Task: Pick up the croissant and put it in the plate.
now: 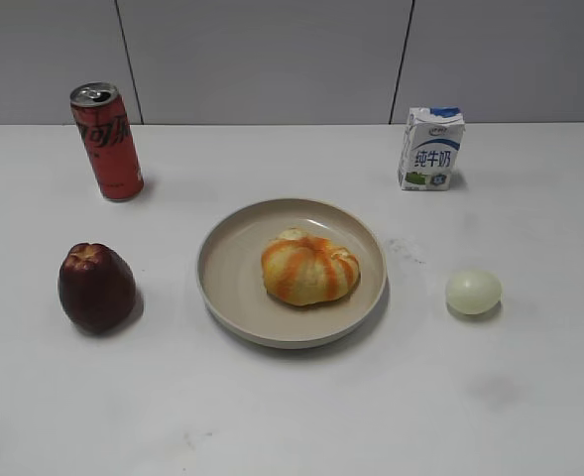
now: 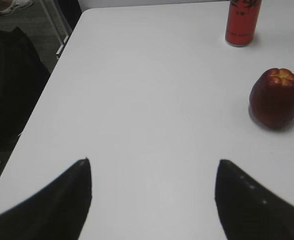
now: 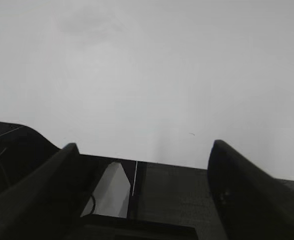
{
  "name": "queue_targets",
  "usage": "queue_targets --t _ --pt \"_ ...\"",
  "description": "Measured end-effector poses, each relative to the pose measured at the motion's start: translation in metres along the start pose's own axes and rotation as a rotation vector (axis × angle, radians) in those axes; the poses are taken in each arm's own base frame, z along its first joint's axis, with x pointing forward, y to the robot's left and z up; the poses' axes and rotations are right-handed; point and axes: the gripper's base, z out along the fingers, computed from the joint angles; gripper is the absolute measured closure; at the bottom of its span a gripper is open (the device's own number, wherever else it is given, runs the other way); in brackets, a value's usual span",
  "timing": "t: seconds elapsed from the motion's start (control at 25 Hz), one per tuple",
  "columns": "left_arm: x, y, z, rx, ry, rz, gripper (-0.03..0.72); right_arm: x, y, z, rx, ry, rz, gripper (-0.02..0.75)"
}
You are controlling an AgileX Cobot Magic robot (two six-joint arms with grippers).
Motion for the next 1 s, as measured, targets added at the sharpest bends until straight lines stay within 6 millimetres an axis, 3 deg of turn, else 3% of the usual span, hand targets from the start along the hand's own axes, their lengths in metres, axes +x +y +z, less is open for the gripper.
queue_targets --t 0.44,1.0 --pt "0.0 0.0 0.0 0.0 0.0 0.0 0.101 0.041 0.009 -0.049 0.02 -0.395 -0.053 0.148" --pt "0.0 0.0 0.0 0.0 0.0 0.0 0.101 0.074 0.013 -0.069 0.033 -0.636 -0.085 0.148"
